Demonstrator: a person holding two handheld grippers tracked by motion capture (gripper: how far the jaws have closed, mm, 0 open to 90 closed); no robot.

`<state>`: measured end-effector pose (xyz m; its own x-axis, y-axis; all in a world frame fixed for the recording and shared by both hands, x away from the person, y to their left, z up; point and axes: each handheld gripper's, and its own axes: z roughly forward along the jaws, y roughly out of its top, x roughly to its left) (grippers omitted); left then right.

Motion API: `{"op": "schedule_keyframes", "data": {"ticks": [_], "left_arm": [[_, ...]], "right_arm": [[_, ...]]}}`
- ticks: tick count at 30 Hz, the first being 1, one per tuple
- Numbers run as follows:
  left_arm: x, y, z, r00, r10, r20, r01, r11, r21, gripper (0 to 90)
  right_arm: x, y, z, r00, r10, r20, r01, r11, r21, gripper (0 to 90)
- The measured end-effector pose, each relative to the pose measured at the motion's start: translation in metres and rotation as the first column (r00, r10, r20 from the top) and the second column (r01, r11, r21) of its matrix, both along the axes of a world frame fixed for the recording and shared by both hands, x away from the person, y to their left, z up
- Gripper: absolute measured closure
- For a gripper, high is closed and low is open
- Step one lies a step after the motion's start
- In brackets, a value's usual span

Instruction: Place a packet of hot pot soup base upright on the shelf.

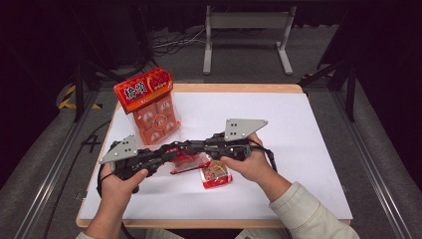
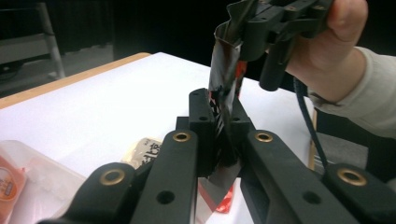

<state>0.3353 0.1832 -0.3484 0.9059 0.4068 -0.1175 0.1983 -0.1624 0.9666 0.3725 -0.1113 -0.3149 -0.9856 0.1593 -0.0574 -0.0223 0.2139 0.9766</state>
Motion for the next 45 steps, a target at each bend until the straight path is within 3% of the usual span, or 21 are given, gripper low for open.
{"op": "schedule_keyframes", "data": {"ticks": [12,17,22,26,33,36,45], "left_arm": [[0.003,0.005,0.016,0.9955,-0.07,0.064,0.067,0.9968,0.042,90.0],[0.007,0.011,0.021,0.9952,-0.068,0.071,0.067,0.9977,0.014,90.0],[0.013,0.021,0.031,0.9932,-0.076,0.088,0.075,0.9971,0.015,90.0],[0.019,0.028,0.035,0.9935,-0.055,0.1,0.052,0.9983,0.027,90.0],[0.028,0.045,0.036,0.992,-0.041,0.119,0.039,0.999,0.023,90.0],[0.034,0.053,0.034,0.9921,-0.039,0.12,0.037,0.9992,0.014,90.0],[0.045,0.068,0.03,0.995,-0.011,0.099,0.007,0.9992,0.04,90.0]], "right_arm": [[0.002,-0.006,0.003,0.9992,-0.039,0.005,0.039,0.999,0.016,79.3],[0.003,-0.018,0.001,0.9975,-0.07,-0.009,0.07,0.997,0.03,73.9],[0.003,-0.032,-0.006,0.9951,-0.095,-0.028,0.096,0.995,0.025,70.7],[0.004,-0.049,-0.014,0.9897,-0.129,-0.062,0.131,0.991,0.039,69.3],[0.005,-0.077,-0.023,0.9778,-0.192,-0.083,0.197,0.979,0.053,65.5],[0.004,-0.088,-0.027,0.9721,-0.217,-0.089,0.222,0.973,0.054,64.7],[-0.001,-0.121,-0.034,0.9517,-0.287,-0.11,0.294,0.954,0.055,64.4]]}}
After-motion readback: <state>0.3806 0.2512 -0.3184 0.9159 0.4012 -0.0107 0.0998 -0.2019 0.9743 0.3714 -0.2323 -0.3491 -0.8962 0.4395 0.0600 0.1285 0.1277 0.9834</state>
